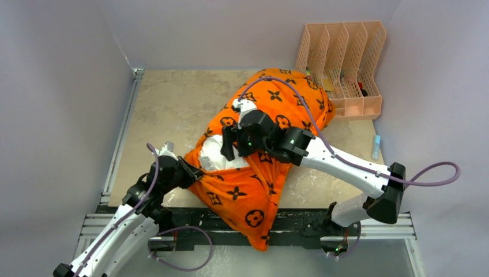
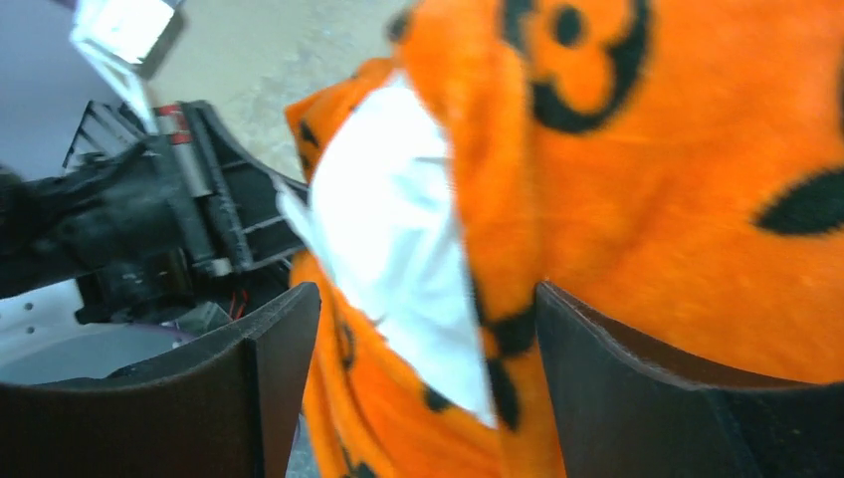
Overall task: Remove the pillowcase from the pillow
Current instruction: Remove the pillow from the pillowcase.
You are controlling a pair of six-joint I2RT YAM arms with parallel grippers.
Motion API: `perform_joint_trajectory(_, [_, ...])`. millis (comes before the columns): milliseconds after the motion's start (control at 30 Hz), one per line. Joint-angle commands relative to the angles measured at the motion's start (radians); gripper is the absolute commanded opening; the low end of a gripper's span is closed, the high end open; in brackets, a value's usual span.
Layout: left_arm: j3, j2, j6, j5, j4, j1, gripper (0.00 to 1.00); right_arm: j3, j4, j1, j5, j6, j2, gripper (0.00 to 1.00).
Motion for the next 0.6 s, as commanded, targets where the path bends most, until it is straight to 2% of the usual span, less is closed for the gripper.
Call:
perform_joint_trajectory(0, [-0.017, -0.012, 0.009, 0.01, -0.028, -0.007, 0.0, 0.185, -0.082, 0.142, 0.136, -0.065, 0.076, 0.84])
perform_joint_trajectory(100, [-0.018, -0.008, 0.013, 0.014, -0.036, -0.007, 0.0, 0.281, -0.131, 0.205, 0.2, -0.045, 0.183, 0.88])
perform_joint_trajectory(200, [-0.013, -0.025, 0.011, 0.009, -0.045, -0.006, 0.0, 0.344, -0.186, 0.208, 0.277, 0.084, 0.28, 0.88])
perform_joint_trajectory(267, [-0.005, -0.048, 0.004, -0.008, -0.083, -0.007, 0.0, 0.367, -0.205, 0.208, 0.328, 0.095, 0.314, 0.88])
perform_joint_trajectory(367, [-0.006, -0.091, -0.007, -0.034, -0.134, -0.007, 0.0, 0.444, -0.252, 0.198, 0.307, 0.026, 0.385, 0.88])
perform_joint_trajectory(467, [0.004, -0.103, -0.011, -0.059, -0.18, -0.007, 0.0, 0.586, -0.414, 0.198, 0.382, -0.003, 0.503, 0.88])
perform_joint_trajectory(567, [0.034, -0.107, -0.014, -0.11, -0.227, -0.007, 0.0, 0.671, -0.506, 0.195, 0.477, -0.094, 0.586, 0.89])
